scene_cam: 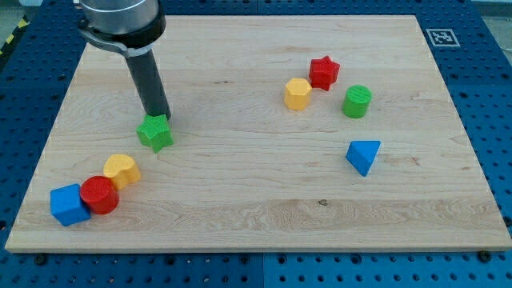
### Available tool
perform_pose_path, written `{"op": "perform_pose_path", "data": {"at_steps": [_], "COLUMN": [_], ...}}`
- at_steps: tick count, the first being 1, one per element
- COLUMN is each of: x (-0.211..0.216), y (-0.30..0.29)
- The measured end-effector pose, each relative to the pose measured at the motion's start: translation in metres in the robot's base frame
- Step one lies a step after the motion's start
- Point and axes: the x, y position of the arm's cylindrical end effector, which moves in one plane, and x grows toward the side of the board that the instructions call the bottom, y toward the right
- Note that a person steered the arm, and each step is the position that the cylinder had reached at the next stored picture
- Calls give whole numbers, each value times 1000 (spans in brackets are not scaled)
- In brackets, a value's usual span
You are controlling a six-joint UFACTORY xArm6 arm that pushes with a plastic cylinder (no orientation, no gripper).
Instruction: Move the green star toward the red circle
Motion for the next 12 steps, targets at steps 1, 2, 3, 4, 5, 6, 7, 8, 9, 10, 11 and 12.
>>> {"op": "perform_pose_path", "data": {"at_steps": [1, 2, 3, 4, 5, 6, 7, 8, 9, 10, 11, 12], "x": [0, 4, 18, 22, 23, 32, 36, 37, 22, 6, 31, 57], "y": [13, 35, 44, 35, 5, -18, -40, -62, -65, -83, -104, -107]}}
